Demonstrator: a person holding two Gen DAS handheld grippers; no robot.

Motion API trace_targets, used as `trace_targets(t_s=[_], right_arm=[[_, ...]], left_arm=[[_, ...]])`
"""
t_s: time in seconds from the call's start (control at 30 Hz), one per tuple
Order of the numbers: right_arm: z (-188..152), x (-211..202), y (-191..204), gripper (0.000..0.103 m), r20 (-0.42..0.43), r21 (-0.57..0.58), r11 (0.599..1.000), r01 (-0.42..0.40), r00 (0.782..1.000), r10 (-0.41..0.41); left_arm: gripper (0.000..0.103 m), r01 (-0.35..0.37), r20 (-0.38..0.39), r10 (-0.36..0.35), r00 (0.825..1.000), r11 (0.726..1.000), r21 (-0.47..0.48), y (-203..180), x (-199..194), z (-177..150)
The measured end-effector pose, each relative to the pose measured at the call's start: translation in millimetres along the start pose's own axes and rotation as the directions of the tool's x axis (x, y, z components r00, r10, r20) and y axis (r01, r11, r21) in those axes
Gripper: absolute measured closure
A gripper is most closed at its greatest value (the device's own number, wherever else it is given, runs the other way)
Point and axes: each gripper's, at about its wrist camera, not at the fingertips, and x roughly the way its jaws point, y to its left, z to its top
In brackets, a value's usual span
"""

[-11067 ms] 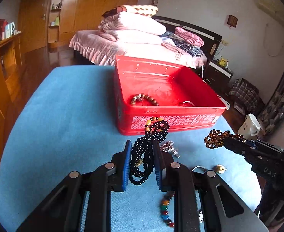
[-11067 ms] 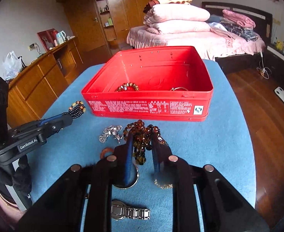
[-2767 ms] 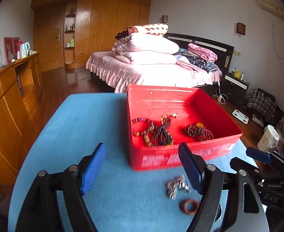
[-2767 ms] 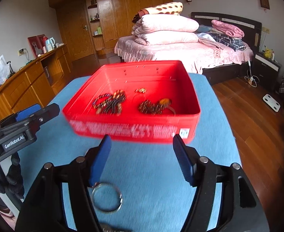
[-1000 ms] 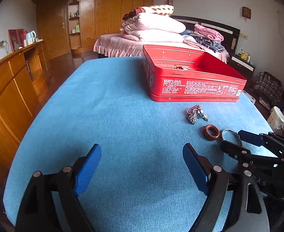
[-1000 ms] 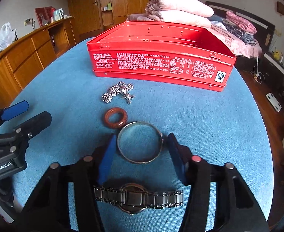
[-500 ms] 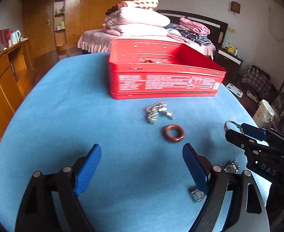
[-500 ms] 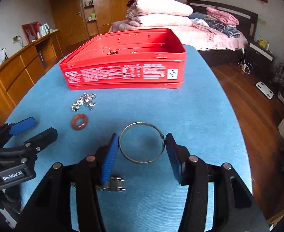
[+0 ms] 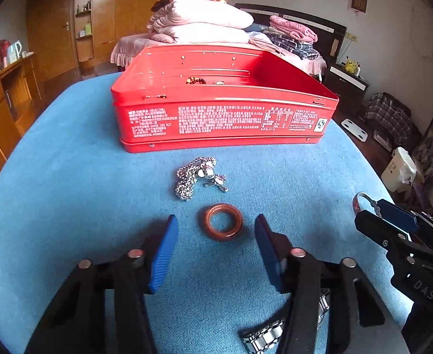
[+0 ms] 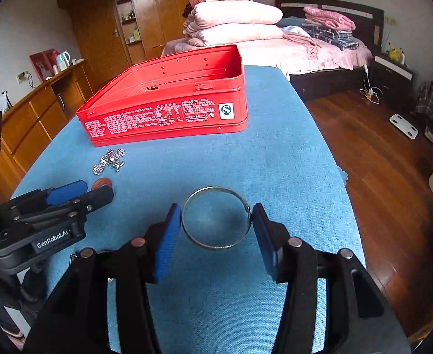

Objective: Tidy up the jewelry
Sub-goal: 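Grasp the red ring with the left tool while the right tool grasps the silver bangle, then carry the red ring into the tin with the left tool while the right tool drops the bangle in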

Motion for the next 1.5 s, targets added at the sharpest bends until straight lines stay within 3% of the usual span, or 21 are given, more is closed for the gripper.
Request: trace_targets(t_s=[0.13,0.33,0.83,1.23,1.5], right_arm=[[1,1,-3,0.055,0.002,0.007,1.000,-0.008,1.000,0.008],[-1,3,0,0.055,-0.007,0.004,1.000,-0.013,1.000,0.013],[12,-9,41,0.055,0.017,-0.055,0.998,-0.029,0.999,0.030],[82,-17,68,0.055,0.101,-0.126,0.992,0.011,0.995,0.002],[136,6,65,0.055,0.103,-0.131,0.991,0.018,0.995,-0.005]], left_arm=[[0.073,-0.011,0.000,0.011,1.000,1.000,0.007,-1,0,0],[0.074,0.024,0.000,-0.024,1.000,0.999,-0.033,7,-6,-3],[0.074,-0.001,0.077,0.005,0.997,0.998,-0.060,48,-44,-1],[0.074,0.015,0.184,-0.010,0.983,1.000,-0.026,53,-57,66],[0.073,-0.006,0.192,0.011,0.981,1.000,-0.024,47,-32,123]])
